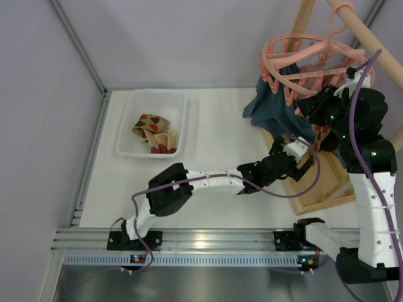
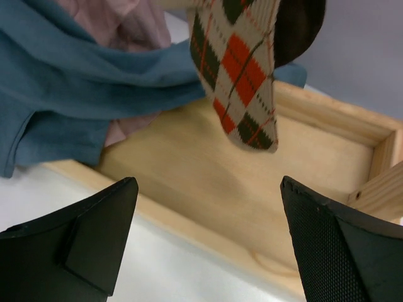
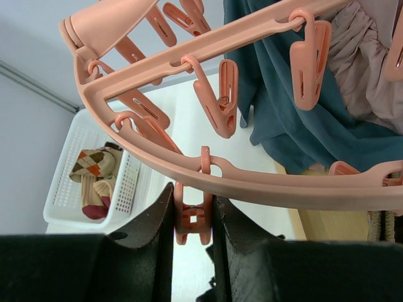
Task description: Remove the socks clipped to the hanger
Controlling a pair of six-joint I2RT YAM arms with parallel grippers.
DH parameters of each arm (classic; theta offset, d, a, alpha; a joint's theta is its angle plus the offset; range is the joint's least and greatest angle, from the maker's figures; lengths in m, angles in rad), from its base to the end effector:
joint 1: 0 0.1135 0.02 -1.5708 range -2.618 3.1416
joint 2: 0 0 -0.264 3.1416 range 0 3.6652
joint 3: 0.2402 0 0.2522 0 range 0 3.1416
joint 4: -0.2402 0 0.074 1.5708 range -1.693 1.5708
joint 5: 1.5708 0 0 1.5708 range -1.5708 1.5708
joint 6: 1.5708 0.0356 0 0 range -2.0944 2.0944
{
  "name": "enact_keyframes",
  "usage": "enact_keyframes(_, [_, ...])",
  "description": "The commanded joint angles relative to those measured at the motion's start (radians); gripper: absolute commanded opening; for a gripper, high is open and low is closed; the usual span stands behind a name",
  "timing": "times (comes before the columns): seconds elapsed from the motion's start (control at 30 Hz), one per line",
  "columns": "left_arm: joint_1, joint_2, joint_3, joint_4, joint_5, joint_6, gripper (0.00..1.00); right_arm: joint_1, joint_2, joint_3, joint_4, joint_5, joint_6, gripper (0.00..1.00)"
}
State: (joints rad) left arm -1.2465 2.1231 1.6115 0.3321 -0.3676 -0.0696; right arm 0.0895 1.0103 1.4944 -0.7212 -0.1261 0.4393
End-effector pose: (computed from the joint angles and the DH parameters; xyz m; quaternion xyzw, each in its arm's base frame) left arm 0.1737 -0.4765 0.2515 0.3215 0.6928 -0.2743 0.5843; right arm 0.1737 0.0201 0.4785 0.0981 0.7790 0.2091 0.5829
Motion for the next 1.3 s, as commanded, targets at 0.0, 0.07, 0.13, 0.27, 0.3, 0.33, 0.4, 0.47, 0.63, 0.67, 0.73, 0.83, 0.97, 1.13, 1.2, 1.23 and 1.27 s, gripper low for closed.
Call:
enact_keyframes(0.0, [-0.019, 0.050, 0.113, 0.105, 0.016, 0.016, 0.98, -0.007, -0.013, 0.043, 0.012, -0.010, 0.010, 0.00])
enact_keyframes(0.07, [-0.024, 0.087, 0.152, 0.105, 0.022, 0.004, 0.98, -0.007, -0.018, 0.026, 0.023, -0.007, 0.013, 0.00])
enact_keyframes(0.13, [-0.027, 0.115, 0.180, 0.104, 0.027, -0.010, 0.98, -0.007, -0.032, -0.006, 0.041, -0.012, 0.025, 0.00])
enact_keyframes(0.27, [-0.027, 0.191, 0.258, 0.104, 0.041, -0.025, 0.98, -0.007, -0.059, -0.052, 0.072, -0.024, 0.044, 0.00])
enact_keyframes(0.3, [-0.027, 0.207, 0.274, 0.104, 0.033, -0.035, 0.98, -0.007, -0.061, -0.059, 0.078, -0.026, 0.045, 0.00])
enact_keyframes(0.33, [-0.027, 0.225, 0.296, 0.104, 0.030, -0.032, 0.98, -0.007, -0.062, -0.065, 0.081, -0.027, 0.049, 0.00])
enact_keyframes(0.4, [-0.027, 0.280, 0.356, 0.102, 0.010, -0.010, 0.98, -0.005, -0.062, -0.065, 0.080, -0.030, 0.047, 0.00])
enact_keyframes(0.47, [-0.025, 0.322, 0.384, 0.102, -0.059, 0.001, 0.98, -0.007, -0.067, -0.068, 0.086, -0.033, 0.050, 0.00])
enact_keyframes(0.63, [-0.008, 0.347, 0.406, 0.104, -0.119, 0.014, 0.90, -0.007, -0.079, -0.082, 0.088, -0.023, 0.053, 0.00])
enact_keyframes(0.67, [-0.005, 0.350, 0.403, 0.104, -0.108, 0.020, 0.89, -0.007, -0.079, -0.082, 0.089, -0.024, 0.058, 0.00])
enact_keyframes(0.73, [0.005, 0.348, 0.404, 0.104, -0.108, 0.037, 0.83, -0.007, -0.081, -0.076, 0.080, -0.023, 0.056, 0.00])
enact_keyframes(0.83, [0.013, 0.351, 0.401, 0.104, -0.097, 0.051, 0.77, -0.007, -0.088, -0.069, 0.069, -0.009, 0.038, 0.00])
enact_keyframes(0.97, [0.019, 0.363, 0.395, 0.102, -0.117, 0.056, 0.77, -0.007, -0.102, -0.082, 0.062, 0.014, 0.012, 0.00])
enact_keyframes(1.13, [0.035, 0.354, 0.372, 0.102, -0.116, 0.027, 0.65, -0.005, -0.085, -0.094, 0.065, -0.044, 0.015, 0.00])
enact_keyframes(1.2, [0.039, 0.345, 0.366, 0.104, -0.123, 0.018, 0.62, -0.007, -0.075, -0.083, 0.052, -0.049, 0.013, 0.00])
enact_keyframes(1.23, [0.041, 0.339, 0.364, 0.104, -0.119, 0.016, 0.59, -0.007, -0.069, -0.068, 0.049, -0.055, 0.012, 0.00])
enact_keyframes(1.27, [0.042, 0.336, 0.360, 0.105, -0.116, 0.013, 0.56, -0.007, -0.061, -0.059, 0.043, -0.059, 0.009, 0.00])
